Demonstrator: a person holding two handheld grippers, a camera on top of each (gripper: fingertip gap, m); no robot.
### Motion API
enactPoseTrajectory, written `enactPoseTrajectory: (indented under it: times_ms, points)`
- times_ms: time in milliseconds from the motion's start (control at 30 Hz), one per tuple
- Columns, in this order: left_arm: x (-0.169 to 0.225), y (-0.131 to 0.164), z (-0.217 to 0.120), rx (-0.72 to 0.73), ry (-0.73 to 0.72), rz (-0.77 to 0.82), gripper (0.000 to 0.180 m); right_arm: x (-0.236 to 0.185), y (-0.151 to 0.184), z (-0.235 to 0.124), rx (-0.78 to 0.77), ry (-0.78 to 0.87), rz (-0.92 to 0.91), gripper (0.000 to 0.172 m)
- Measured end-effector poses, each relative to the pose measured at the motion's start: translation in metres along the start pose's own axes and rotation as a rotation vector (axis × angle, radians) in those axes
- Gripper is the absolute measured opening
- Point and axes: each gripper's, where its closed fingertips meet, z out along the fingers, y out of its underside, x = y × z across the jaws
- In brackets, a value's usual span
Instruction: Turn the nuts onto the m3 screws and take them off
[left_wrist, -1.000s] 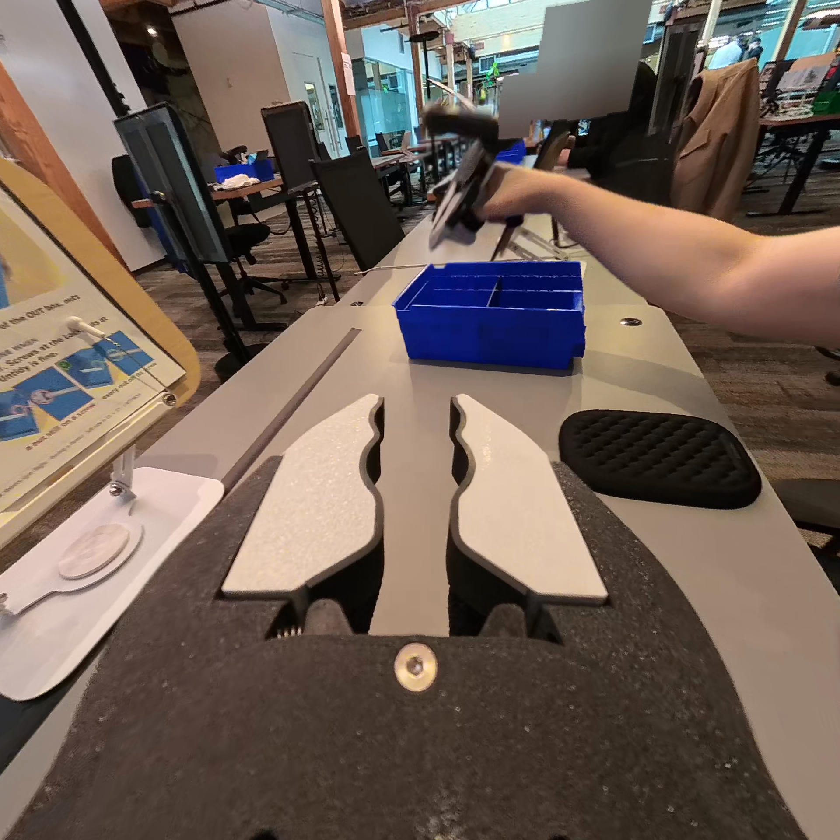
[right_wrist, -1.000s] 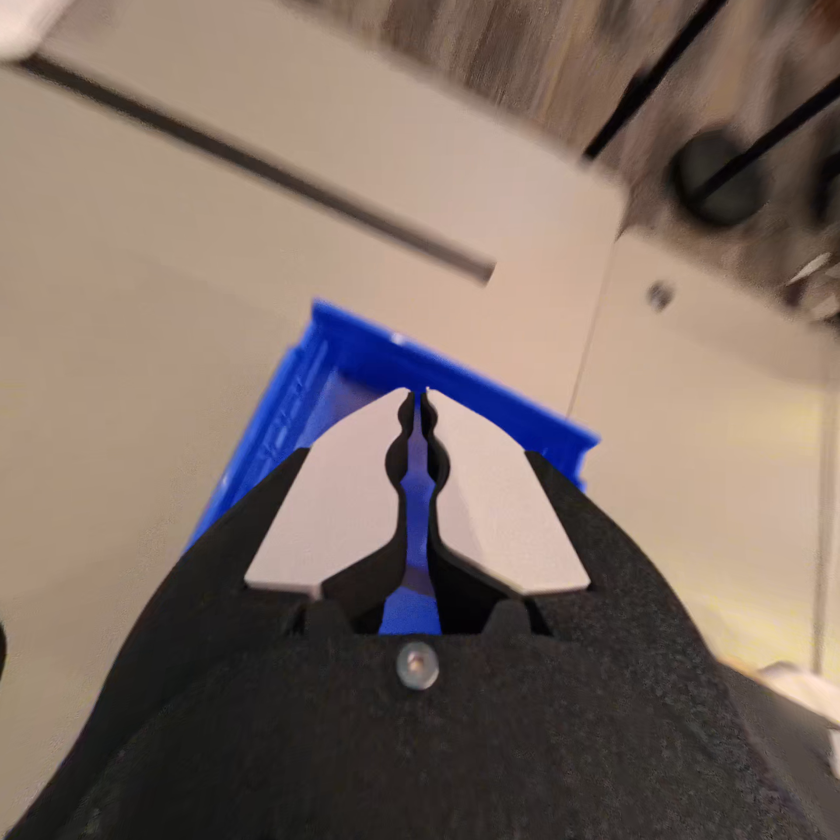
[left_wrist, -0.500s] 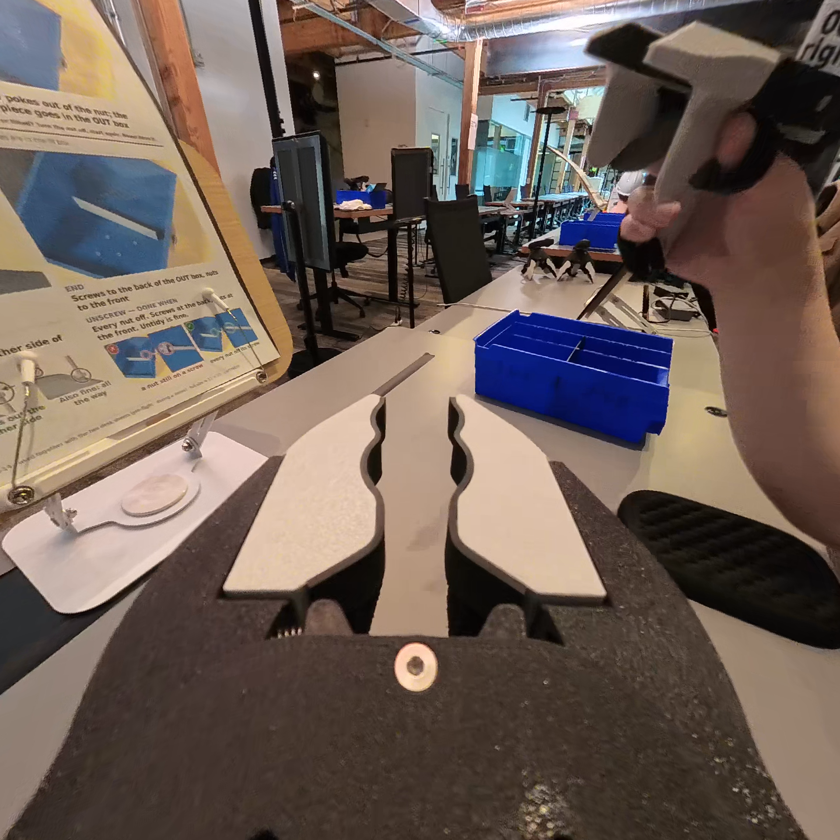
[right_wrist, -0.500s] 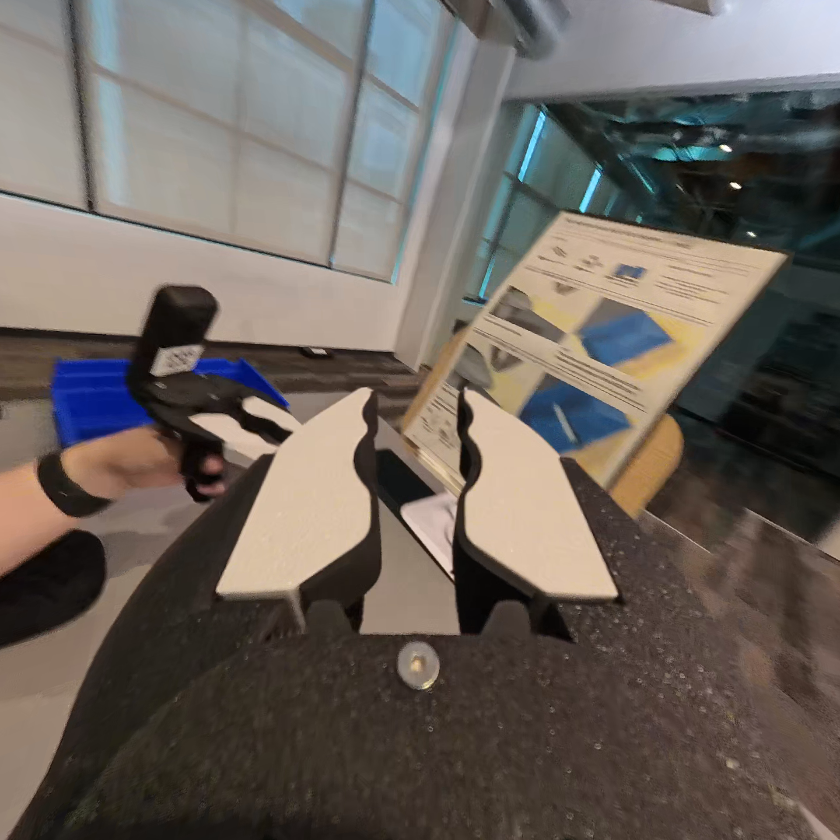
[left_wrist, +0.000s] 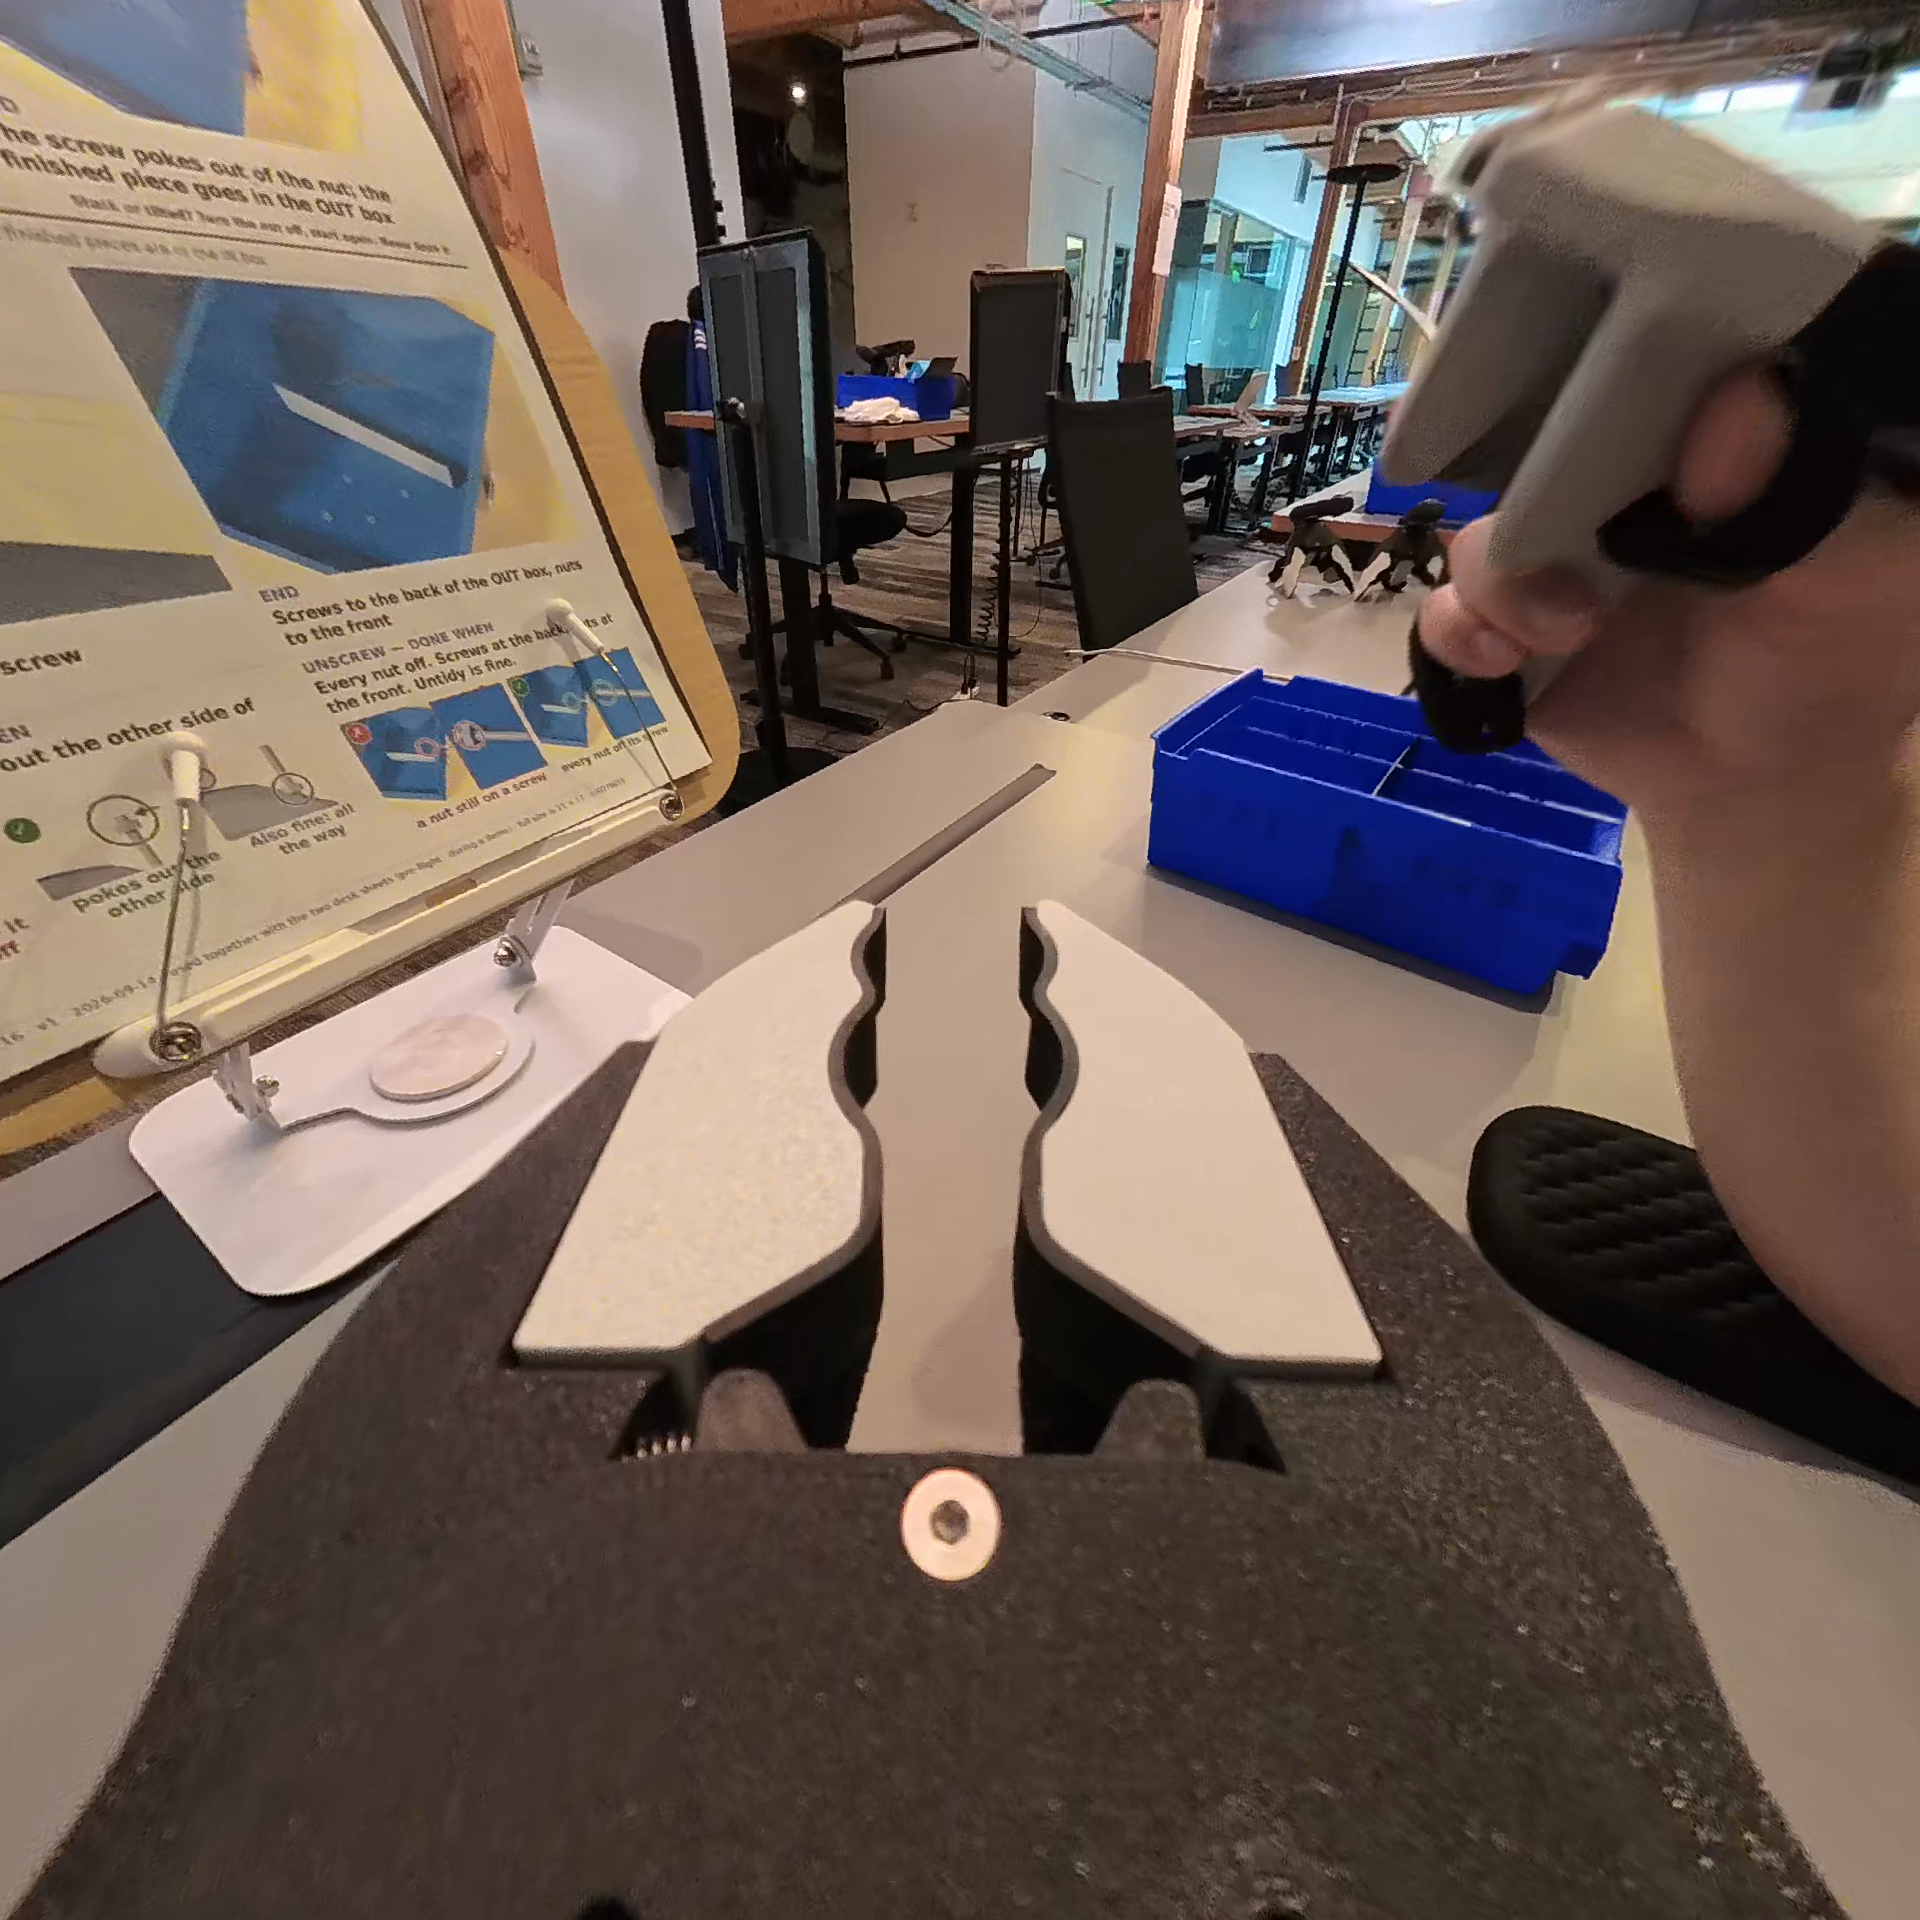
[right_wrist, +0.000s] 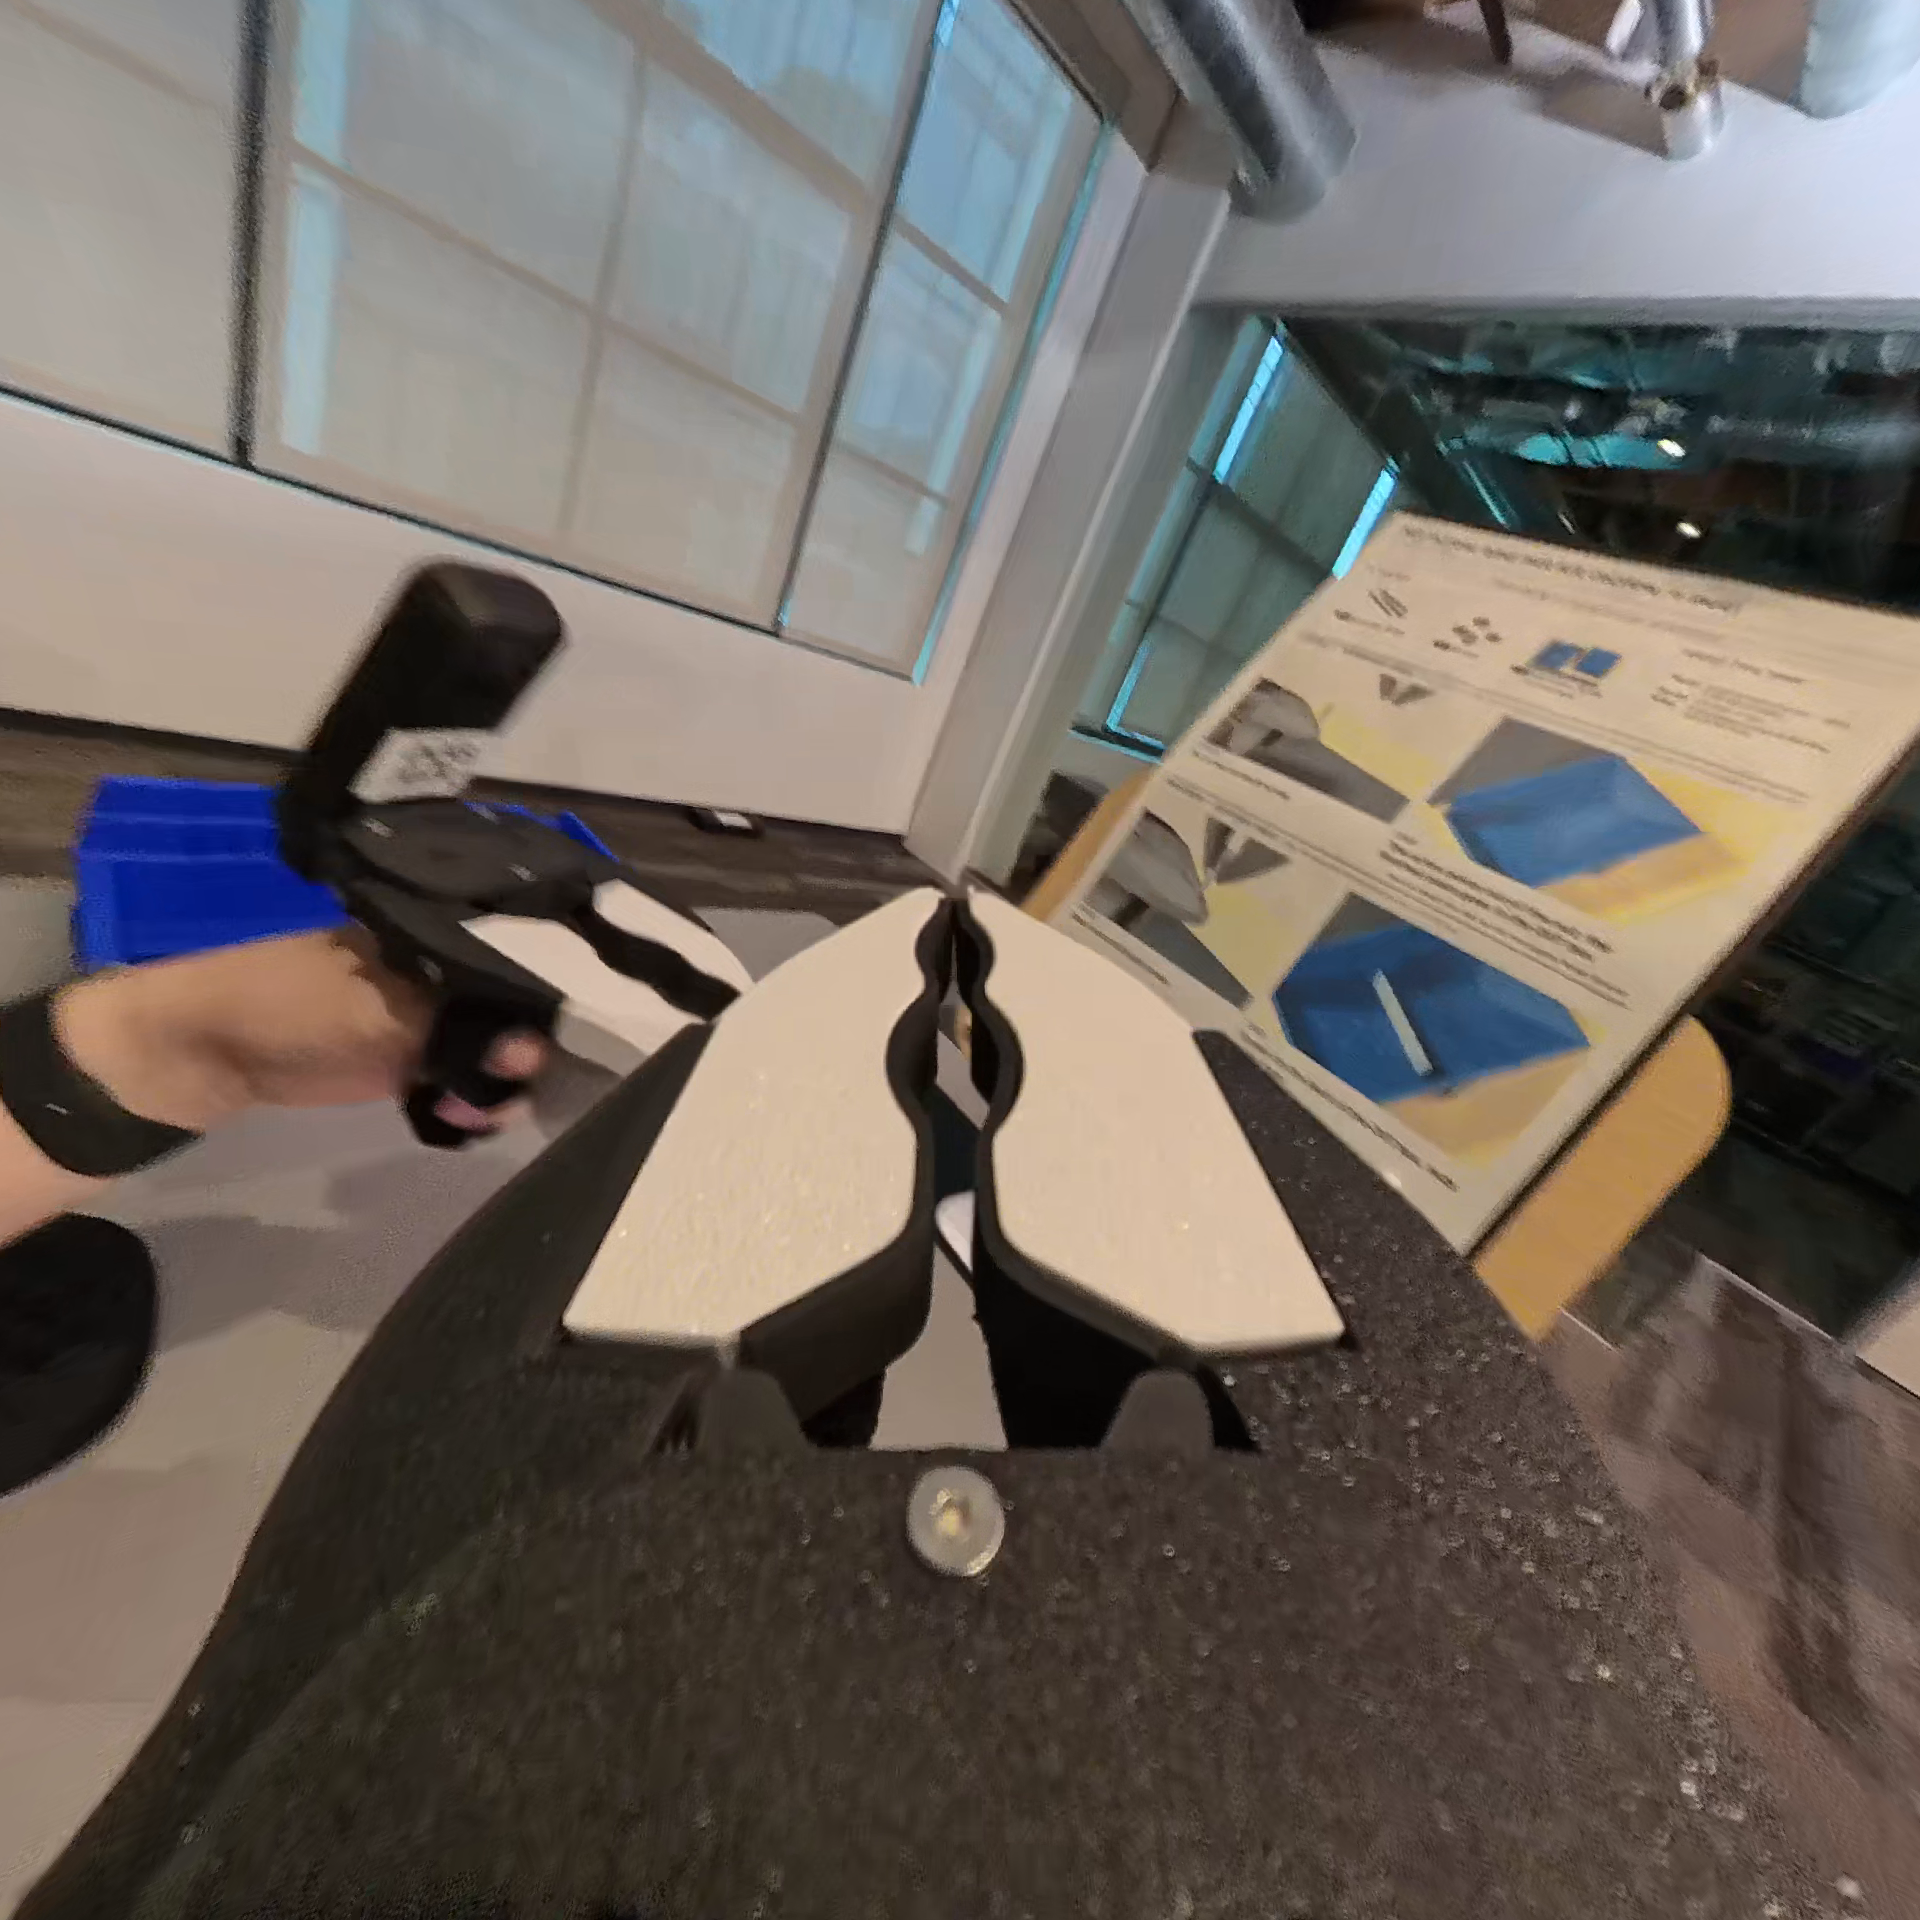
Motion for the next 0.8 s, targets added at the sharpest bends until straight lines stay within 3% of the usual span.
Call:
enactPoseTrajectory:
  times_ms: [133, 267, 400, 567, 700, 800]
  points:
    - [0.003, -0.014, -0.016, -0.010, 0.001, -0.050, 0.021, 0.019, 0.018, -0.003, -0.079, 0.072, -0.027, 0.000]
    - [0.009, -0.040, -0.063, -0.018, 0.036, -0.145, 0.019, 0.023, 0.023, -0.006, -0.114, 0.078, -0.048, 0.000]
    - [-0.026, -0.059, -0.132, 0.035, -0.169, -0.144, 0.019, 0.021, 0.028, -0.004, -0.131, 0.049, -0.034, 0.000]
    - [-0.127, -0.005, -0.227, -0.335, -0.540, -0.191, 0.012, 0.018, 0.042, 0.004, -0.187, 0.024, -0.037, 0.003]
    - [-0.195, 0.051, -0.289, -0.539, -0.683, -0.396, 0.010, 0.015, 0.053, 0.009, -0.267, 0.013, -0.101, 0.005]
    - [-0.223, 0.088, -0.305, -0.615, -0.684, -0.493, 0.008, 0.016, 0.057, 0.010, -0.308, 0.026, -0.137, 0.004]
